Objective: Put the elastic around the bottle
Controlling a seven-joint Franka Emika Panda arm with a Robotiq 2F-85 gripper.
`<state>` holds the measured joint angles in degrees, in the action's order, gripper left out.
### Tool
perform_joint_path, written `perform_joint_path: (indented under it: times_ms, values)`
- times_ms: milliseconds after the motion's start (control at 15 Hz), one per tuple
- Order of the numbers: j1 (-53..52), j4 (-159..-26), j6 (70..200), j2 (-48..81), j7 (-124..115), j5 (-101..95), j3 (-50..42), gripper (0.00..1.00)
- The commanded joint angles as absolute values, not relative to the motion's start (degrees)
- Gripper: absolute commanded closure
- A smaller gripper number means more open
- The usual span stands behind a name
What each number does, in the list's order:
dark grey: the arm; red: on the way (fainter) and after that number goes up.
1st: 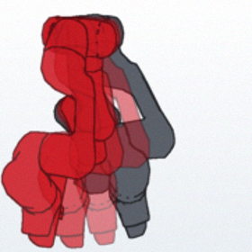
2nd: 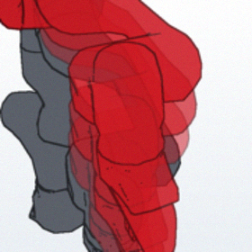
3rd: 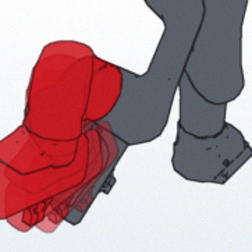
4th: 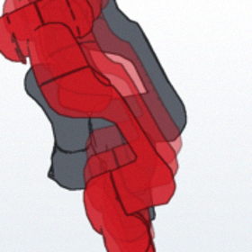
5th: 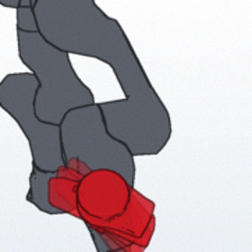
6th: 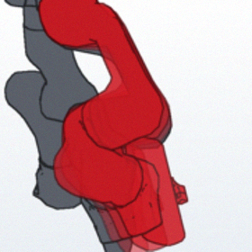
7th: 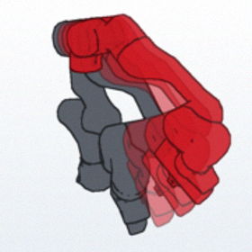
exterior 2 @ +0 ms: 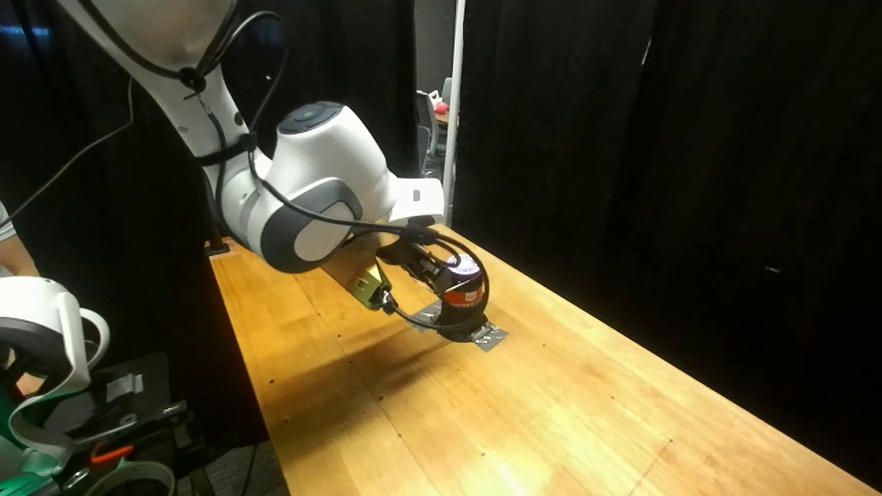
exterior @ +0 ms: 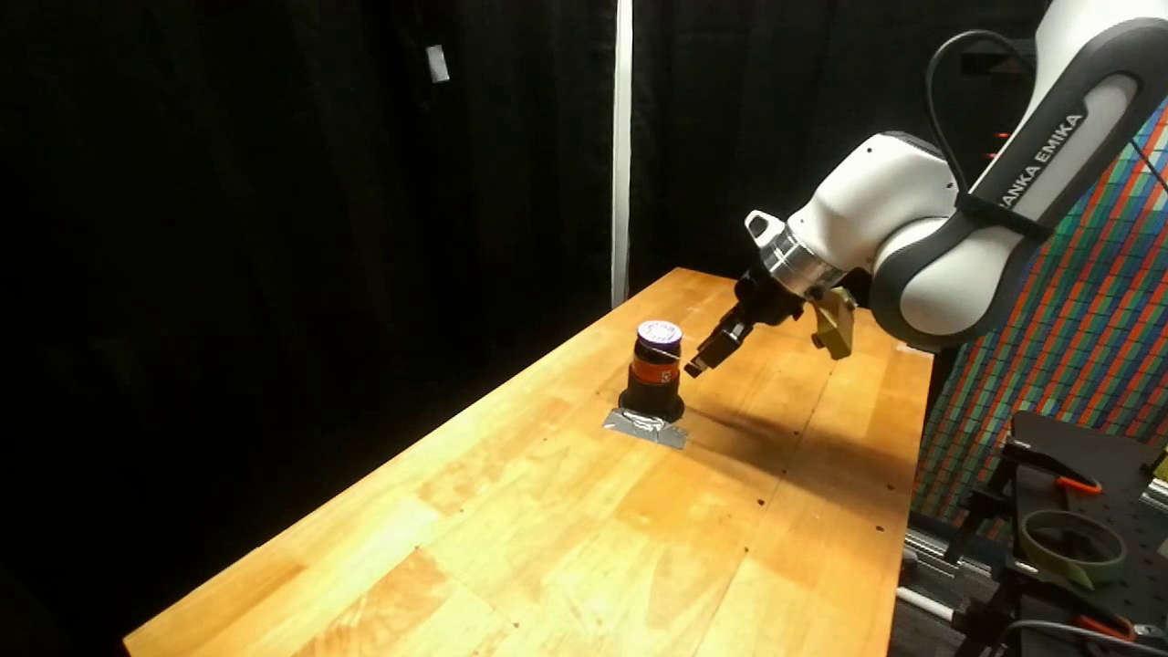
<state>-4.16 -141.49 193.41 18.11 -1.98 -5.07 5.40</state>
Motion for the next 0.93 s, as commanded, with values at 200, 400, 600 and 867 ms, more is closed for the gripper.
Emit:
perform_joint_path:
  times_ms: [200,400,600,867]
  values:
    - [-1.05,-147.83,217.44,22.33,-4.19,-5.88,7.33,0.89]
    - [-1.81,-147.38,228.30,27.04,-4.84,-4.39,6.59,0.96]
    - [-2.36,-146.40,238.53,31.39,-5.55,-2.98,6.43,0.93]
    - [-1.80,-143.12,242.07,31.77,-7.70,-3.09,6.84,0.92]
